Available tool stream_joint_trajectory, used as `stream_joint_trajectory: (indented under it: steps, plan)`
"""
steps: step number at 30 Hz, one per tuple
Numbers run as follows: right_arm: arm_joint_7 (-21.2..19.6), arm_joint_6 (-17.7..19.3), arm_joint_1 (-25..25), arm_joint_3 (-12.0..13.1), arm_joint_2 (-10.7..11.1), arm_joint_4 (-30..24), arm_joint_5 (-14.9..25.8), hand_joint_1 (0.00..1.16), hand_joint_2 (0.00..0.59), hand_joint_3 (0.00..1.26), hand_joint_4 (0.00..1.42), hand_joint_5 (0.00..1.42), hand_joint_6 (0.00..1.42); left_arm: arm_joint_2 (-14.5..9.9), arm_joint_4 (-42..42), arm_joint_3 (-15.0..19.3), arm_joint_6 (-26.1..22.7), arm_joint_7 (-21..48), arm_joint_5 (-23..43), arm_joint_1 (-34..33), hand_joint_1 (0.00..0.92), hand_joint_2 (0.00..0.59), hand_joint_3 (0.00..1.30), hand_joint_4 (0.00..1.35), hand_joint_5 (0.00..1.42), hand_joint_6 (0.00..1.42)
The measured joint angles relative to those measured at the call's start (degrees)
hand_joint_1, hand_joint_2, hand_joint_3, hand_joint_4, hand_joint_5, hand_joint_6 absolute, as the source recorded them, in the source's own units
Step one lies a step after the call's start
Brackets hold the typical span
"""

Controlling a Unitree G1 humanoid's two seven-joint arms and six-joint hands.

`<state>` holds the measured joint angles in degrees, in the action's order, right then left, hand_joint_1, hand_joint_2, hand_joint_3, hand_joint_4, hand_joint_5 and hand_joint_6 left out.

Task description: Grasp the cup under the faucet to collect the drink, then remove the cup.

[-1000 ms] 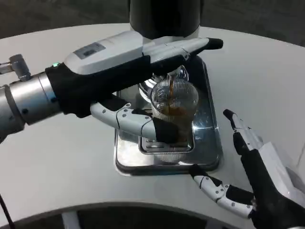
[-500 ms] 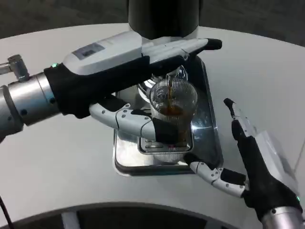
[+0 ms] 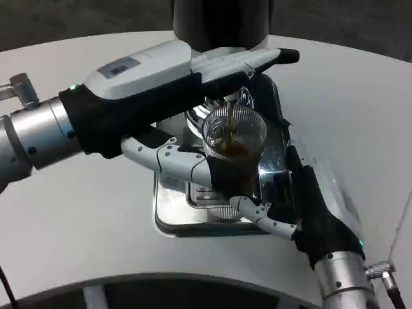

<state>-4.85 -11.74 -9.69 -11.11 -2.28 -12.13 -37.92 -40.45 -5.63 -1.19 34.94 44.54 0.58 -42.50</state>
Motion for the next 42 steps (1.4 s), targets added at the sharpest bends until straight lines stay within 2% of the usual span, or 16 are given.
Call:
stream_joint_trajectory:
  steps: [15, 23, 28, 42]
  plan:
    - [-6.8, 2.0, -7.1, -0.5, -1.5, 10.2, 5.1, 0.7, 0.2, 0.0, 0.0, 0.0, 0.0, -0.6, 0.0, 0.0, -0.4, 0.0, 1.3, 0.2, 0.0, 0.07, 0.0, 0.0, 0.04, 0.0]
    - [-10.9, 6.1, -9.0, -1.1, -2.2, 16.1, 7.3, 0.72, 0.196, 0.0, 0.0, 0.0, 0.0, -0.7, 0.7, 0.0, -1.4, -0.2, 1.3, 0.4, 0.0, 0.07, 0.0, 0.0, 0.04, 0.0]
    - [-12.4, 7.3, -10.4, -1.7, -2.6, 18.5, 8.0, 0.72, 0.193, 0.0, 0.0, 0.0, 0.0, -0.7, 1.2, 0.0, -1.7, -0.5, 1.2, 0.8, 0.0, 0.071, 0.0, 0.0, 0.04, 0.0]
    - [-18.1, 11.8, -14.9, -0.3, -4.0, 26.6, 11.1, 0.75, 0.186, 0.0, 0.03, 0.0, 0.03, -0.7, 1.8, 0.0, -2.2, -0.6, 1.2, 1.2, 0.0, 0.079, 0.0, 0.0, 0.04, 0.0]
